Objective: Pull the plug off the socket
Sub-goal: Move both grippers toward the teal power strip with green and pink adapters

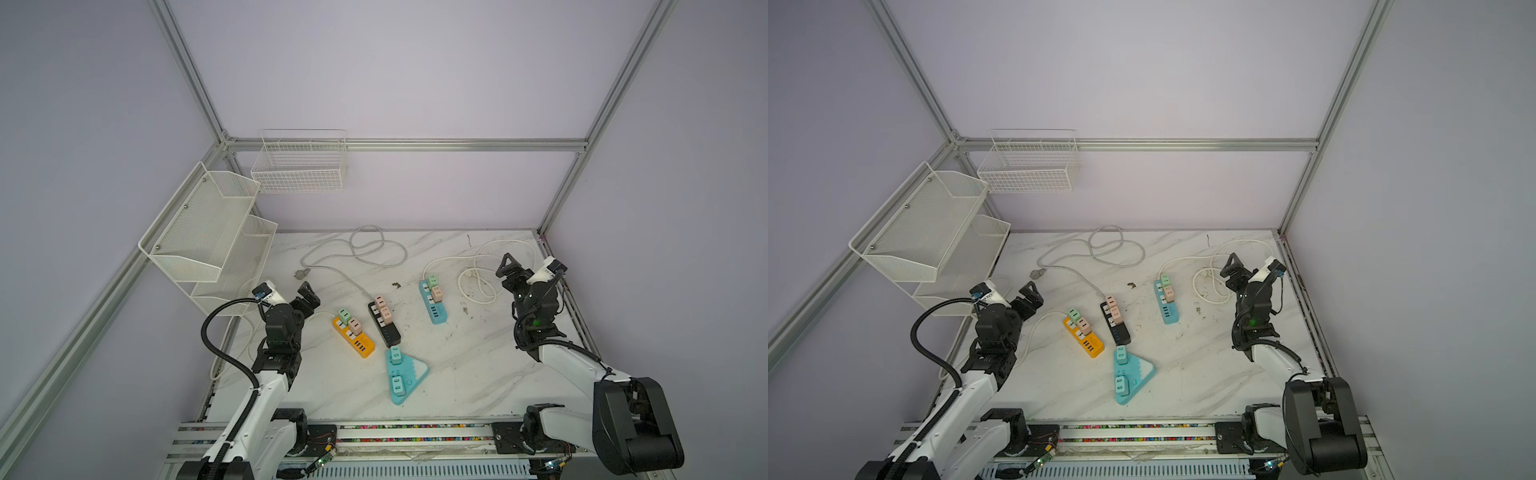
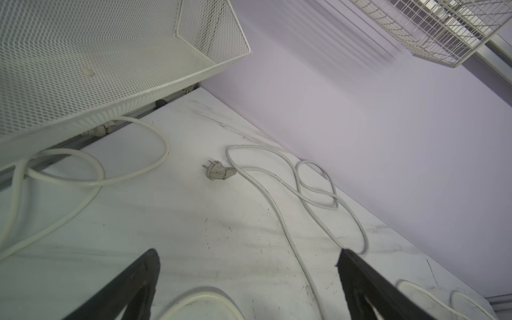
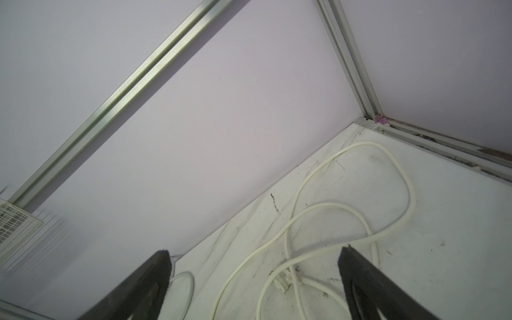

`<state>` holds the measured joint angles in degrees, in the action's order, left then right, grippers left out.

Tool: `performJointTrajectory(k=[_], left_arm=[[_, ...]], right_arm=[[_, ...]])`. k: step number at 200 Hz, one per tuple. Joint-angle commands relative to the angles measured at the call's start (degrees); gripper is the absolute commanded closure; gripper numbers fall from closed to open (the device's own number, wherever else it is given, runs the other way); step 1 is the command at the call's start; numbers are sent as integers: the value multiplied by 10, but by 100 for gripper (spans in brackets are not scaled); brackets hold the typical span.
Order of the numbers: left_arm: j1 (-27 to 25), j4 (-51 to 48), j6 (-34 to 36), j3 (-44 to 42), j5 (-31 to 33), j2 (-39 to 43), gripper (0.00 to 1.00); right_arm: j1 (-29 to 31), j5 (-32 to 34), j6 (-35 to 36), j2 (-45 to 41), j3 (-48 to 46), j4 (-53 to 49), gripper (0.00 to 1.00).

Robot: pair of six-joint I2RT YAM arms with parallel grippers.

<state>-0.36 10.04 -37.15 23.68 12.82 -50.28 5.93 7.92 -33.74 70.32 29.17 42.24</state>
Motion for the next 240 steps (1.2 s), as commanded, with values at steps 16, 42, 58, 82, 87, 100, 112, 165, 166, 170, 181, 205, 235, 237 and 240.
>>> performJointTrajectory(k=[16,42,58,82,87,100,112,165,166,170,181,205,235,237,240], left_arm=[[4,-96,-42,73,-109,-16,0],[3,-116,-60,73,-143,-23,0],[-6,-118,-66,70,-165,-24,0],[-32,-121,-69,74,-193,-23,0],[-41,-123,-69,76,-191,-22,0],[-74,-126,-65,82,-180,-17,0],[-109,-136,-60,89,-155,-15,0],[-239,-170,-64,129,-71,-27,0],[-241,-170,-65,130,-70,-27,0],[-247,-170,-67,132,-68,-29,0],[-264,-173,-69,141,-65,-37,0],[-303,-181,-76,163,-30,-62,0],[-344,-181,-82,197,-12,-107,0],[-346,-182,-81,199,-11,-110,0],[-351,-181,-80,202,-11,-115,0]], right_arm=[[3,-66,-30,10,41,-118,3],[5,-100,4,30,89,-206,2],[13,-112,17,51,118,-262,3],[33,-131,33,59,116,-277,2],[40,-134,38,56,112,-274,2],[57,-136,42,50,109,-278,2],[76,-122,44,48,116,-303,2],[203,-37,79,80,178,-428,2],[207,-35,80,81,179,-431,3],[212,-33,81,88,182,-437,2],[231,-29,87,106,190,-452,3],[258,-28,97,140,198,-471,3],[279,-15,107,179,219,-498,3],[280,-15,107,181,218,-498,3],[281,-15,109,184,218,-495,3]])
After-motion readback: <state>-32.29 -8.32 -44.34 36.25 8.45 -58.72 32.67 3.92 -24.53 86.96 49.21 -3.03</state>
